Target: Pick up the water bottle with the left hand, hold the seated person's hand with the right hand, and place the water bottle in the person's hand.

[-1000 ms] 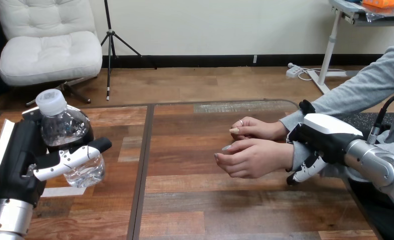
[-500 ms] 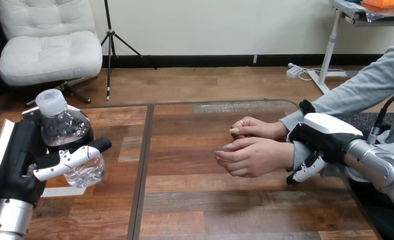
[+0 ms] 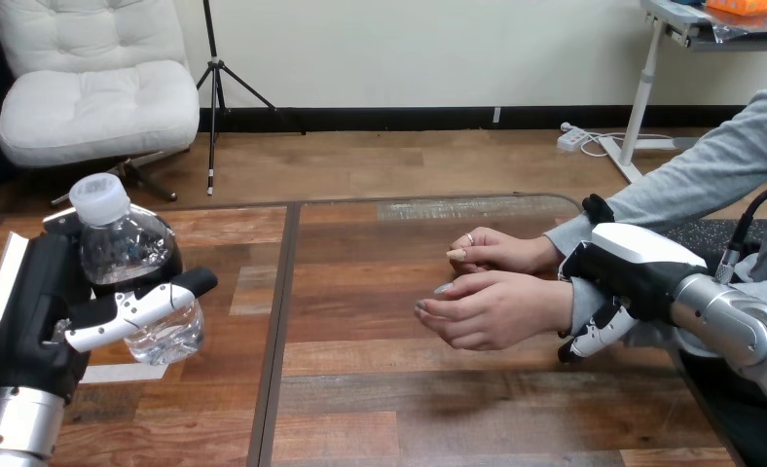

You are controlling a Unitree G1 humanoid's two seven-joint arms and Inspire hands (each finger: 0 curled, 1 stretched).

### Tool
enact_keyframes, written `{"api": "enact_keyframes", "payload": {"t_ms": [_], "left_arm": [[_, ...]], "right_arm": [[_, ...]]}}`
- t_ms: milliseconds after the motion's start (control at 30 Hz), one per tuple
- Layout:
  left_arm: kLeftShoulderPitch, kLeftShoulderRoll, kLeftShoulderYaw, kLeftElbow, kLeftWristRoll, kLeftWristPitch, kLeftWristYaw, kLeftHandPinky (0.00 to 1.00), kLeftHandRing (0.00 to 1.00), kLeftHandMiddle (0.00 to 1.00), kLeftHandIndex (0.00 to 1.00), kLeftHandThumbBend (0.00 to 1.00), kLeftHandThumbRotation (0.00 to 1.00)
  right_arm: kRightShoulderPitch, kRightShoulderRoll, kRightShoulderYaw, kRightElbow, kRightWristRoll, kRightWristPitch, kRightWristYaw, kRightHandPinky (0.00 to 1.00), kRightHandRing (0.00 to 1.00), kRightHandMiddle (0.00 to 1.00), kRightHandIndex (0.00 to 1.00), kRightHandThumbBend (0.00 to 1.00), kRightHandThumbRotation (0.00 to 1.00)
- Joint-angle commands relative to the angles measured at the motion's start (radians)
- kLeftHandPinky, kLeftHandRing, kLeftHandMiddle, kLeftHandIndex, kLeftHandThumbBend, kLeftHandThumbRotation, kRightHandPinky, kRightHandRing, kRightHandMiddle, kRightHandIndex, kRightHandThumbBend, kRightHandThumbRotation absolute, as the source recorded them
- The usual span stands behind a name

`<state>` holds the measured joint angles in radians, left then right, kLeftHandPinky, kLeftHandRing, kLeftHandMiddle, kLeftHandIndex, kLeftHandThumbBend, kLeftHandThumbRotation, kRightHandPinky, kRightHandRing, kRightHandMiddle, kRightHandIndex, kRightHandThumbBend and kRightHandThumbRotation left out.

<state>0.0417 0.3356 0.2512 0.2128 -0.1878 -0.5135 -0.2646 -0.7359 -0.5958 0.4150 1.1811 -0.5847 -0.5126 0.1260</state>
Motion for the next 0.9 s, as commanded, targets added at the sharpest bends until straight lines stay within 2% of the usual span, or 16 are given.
{"api": "enact_keyframes", "payload": {"t_ms": [0,867], "left_arm": [[-0.041,-0.004,0.009,-0.061,-0.003,-0.019,0.01,0.28,0.34,0.38,0.39,0.63,0.0],[-0.044,-0.006,0.006,-0.055,-0.011,-0.016,0.004,0.28,0.34,0.38,0.39,0.63,0.0]], "right_arm": [[-0.029,-0.001,-0.039,-0.053,0.033,-0.028,-0.039,0.19,0.24,0.31,0.35,0.75,0.0],[-0.029,0.0,-0.053,-0.049,0.037,-0.029,-0.023,0.22,0.27,0.34,0.37,0.77,0.0]]}}
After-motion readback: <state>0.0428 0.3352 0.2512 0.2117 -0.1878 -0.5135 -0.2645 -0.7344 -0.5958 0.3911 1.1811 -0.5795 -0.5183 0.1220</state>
